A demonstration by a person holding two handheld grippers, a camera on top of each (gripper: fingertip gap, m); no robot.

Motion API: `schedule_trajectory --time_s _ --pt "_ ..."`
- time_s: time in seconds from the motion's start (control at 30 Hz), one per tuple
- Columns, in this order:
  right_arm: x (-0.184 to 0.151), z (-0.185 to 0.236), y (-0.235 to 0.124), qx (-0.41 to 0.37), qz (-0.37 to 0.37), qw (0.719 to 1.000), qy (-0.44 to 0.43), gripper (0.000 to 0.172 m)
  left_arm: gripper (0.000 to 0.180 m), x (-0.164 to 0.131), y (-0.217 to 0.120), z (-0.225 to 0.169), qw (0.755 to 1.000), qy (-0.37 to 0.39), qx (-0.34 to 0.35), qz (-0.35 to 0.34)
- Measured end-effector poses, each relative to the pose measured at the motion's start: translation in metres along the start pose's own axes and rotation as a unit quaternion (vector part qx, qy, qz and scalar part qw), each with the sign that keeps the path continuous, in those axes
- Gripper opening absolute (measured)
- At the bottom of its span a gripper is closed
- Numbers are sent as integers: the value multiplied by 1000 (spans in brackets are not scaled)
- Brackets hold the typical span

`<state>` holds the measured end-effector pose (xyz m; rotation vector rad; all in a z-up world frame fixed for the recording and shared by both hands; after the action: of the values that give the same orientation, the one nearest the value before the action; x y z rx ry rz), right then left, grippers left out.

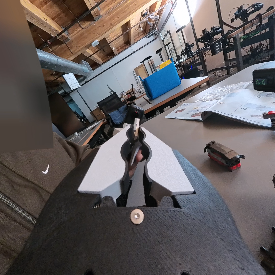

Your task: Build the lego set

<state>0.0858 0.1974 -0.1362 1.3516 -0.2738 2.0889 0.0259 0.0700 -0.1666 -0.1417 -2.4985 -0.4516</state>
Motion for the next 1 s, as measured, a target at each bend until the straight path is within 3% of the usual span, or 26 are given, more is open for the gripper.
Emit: schedule_trajectory --time_s 0.37,1.0 --pt "3 3 -2 49 12 998 22 8 7 -2 -1 -8 998 55 -13 24" --pt "1 6 -2 35 47 998 -22 8 6 -4 -1 -11 992 117 15 51"
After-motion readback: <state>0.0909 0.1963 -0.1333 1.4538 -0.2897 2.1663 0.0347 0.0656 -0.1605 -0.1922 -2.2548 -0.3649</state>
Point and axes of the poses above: each gripper's, where its closed fingertips meet, y out along the fingers, x out of its top, z = x × y across the jaws, the point moved 8 cm from there along -y, back along the fingers, and after that the axes turned 5 degrees about x, right-handed, at the moved point
